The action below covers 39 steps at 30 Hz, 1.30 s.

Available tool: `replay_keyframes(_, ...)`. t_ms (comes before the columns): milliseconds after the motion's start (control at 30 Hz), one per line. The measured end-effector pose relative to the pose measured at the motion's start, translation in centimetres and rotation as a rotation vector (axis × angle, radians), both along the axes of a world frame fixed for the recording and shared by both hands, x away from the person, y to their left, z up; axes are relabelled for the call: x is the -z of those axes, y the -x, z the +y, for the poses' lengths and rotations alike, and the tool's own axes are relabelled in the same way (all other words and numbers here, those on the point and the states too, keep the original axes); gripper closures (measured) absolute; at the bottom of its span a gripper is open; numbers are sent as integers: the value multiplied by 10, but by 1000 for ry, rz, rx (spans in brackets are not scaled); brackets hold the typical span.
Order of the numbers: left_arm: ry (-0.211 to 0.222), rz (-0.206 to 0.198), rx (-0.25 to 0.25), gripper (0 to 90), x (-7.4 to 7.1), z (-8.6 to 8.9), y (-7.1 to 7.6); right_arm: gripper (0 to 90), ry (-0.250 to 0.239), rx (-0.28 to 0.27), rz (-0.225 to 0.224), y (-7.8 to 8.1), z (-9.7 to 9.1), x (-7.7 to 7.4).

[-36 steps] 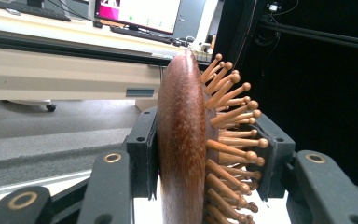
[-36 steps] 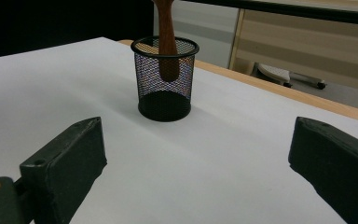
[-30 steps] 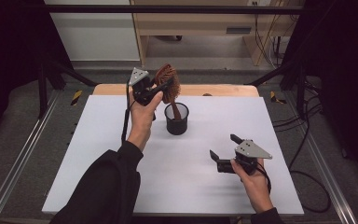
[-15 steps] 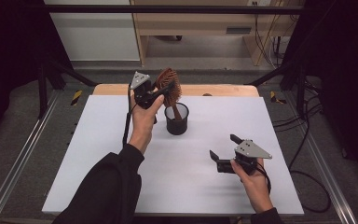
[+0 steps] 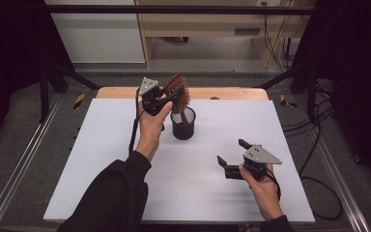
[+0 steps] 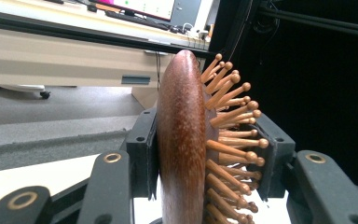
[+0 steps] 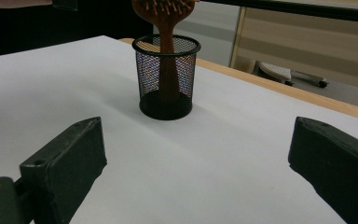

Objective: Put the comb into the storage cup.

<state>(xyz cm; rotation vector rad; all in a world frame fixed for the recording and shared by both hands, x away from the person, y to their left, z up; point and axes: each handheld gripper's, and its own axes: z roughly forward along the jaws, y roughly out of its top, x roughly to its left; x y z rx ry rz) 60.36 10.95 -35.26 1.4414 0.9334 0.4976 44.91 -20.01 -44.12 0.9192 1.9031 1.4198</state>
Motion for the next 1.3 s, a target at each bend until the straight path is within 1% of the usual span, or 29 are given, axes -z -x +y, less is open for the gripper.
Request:
replay_keyframes(67, 5, 1, 0, 510, 1, -1, 0, 42, -1, 0, 0, 0, 0, 0)
replay_keyframes(233, -1, 3, 4, 510, 3, -3, 0, 42, 0, -2, 2, 0, 0, 0)
replay_keyframes(700, 0, 9, 3, 510, 6, -2, -1, 42, 3, -4, 3, 0, 0, 0)
replay_keyframes(1300, 16, 13, 11, 510, 8, -4, 0, 41, 4, -9, 4, 0, 1, 0)
